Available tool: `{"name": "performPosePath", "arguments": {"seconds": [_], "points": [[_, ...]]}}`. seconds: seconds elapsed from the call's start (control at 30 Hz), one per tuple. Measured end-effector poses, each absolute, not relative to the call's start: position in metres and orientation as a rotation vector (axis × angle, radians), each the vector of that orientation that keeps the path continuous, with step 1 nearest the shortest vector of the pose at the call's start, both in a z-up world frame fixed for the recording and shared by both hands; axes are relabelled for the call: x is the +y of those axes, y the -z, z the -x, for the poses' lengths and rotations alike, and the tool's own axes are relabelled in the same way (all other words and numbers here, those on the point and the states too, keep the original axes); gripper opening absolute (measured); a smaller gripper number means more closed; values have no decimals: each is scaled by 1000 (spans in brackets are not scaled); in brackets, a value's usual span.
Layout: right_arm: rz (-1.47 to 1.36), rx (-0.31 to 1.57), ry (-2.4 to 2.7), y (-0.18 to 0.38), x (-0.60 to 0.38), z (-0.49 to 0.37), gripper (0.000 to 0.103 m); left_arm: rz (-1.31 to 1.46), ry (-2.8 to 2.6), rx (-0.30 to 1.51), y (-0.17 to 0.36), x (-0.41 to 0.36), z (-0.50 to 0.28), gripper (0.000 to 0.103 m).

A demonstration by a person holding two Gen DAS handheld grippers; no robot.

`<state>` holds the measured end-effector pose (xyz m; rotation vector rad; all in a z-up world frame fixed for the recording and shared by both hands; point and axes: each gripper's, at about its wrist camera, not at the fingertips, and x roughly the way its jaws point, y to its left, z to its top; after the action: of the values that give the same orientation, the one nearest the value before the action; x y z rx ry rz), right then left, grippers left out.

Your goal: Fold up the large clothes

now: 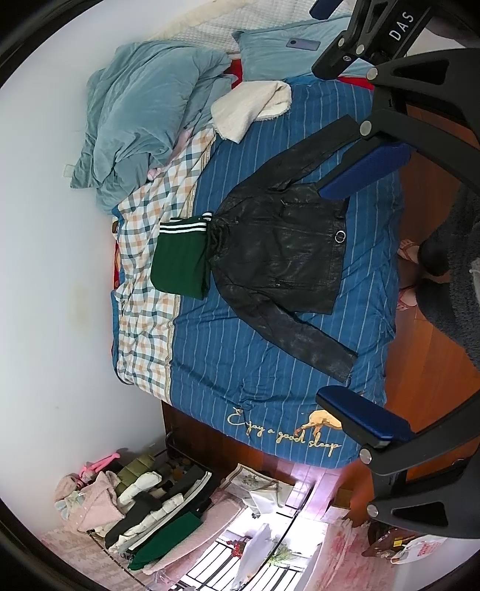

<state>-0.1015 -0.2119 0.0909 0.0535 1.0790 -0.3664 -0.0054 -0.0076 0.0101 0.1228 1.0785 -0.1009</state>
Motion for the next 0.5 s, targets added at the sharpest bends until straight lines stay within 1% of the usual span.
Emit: {"name": "performPosePath", "arguments": {"seconds": [0.13, 0.5], "points": [[-45, 1070, 367, -107, -212, 101, 103, -122, 101, 1076, -10, -7, 5, 103], [-41, 1065, 365, -109, -208, 100, 103, -113, 103, 1065, -11, -2, 3, 103]]}}
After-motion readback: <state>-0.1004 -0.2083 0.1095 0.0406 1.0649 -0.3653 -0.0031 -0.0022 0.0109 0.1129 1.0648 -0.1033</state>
